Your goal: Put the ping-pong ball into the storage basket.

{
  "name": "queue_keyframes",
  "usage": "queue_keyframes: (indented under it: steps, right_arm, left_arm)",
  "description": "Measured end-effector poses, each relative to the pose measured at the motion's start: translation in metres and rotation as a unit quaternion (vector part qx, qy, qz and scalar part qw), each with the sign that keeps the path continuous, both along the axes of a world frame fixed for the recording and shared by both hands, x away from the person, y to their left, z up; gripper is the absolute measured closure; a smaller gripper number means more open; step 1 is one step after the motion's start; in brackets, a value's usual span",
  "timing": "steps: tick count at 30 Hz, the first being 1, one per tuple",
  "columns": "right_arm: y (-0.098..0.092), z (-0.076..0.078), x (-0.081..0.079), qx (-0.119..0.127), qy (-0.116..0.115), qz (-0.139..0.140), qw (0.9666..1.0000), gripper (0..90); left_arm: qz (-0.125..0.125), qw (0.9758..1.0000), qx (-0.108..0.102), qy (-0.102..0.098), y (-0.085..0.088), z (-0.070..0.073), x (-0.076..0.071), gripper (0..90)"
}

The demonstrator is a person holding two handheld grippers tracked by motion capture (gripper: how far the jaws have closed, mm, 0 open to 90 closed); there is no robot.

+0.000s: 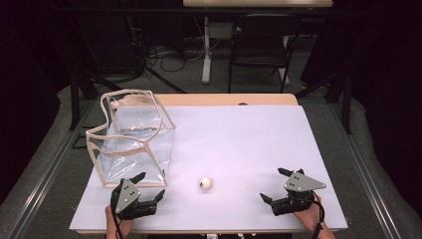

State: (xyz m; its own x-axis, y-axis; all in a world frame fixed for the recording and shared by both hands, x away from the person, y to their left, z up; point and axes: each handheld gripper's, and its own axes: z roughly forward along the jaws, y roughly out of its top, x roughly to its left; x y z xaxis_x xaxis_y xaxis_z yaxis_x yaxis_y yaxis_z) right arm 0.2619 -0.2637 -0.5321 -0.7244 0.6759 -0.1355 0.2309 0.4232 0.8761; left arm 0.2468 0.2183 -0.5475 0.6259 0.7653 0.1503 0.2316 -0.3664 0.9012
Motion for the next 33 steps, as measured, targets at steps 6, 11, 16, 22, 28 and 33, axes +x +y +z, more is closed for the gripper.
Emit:
queue_keyframes:
  steps: [6,11,16,22,28,33]
  right_arm:
    - [0.001,0.0,0.0,0.001,-0.002,0.001,1.0,0.2]
    - [0.003,0.001,0.001,-0.002,-0.004,0.001,1.0,0.2]
    - [0.005,0.003,0.0,-0.003,-0.004,0.0,1.0,0.2]
    - [0.011,0.006,0.002,-0.01,-0.003,0.0,0.9999,0.3]
    - [0.015,0.008,0.006,-0.011,0.003,0.001,0.9999,0.3]
    - [0.022,0.013,0.01,-0.015,0.0,0.005,0.9999,0.3]
  left_arm:
    - [0.002,1.0,0.0,-0.004,-0.001,0.0,-0.001,16.1]
    - [0.001,0.9999,-0.002,-0.01,0.0,0.001,-0.002,16.1]
    - [-0.001,1.0,0.001,-0.008,0.0,0.0,-0.001,16.0]
    - [-0.002,0.9999,-0.001,-0.011,0.0,0.0,-0.002,16.0]
    - [-0.001,0.9999,0.0,-0.011,0.0,0.0,-0.002,16.0]
    - [-0.001,0.9999,0.002,-0.01,-0.001,0.0,-0.002,16.0]
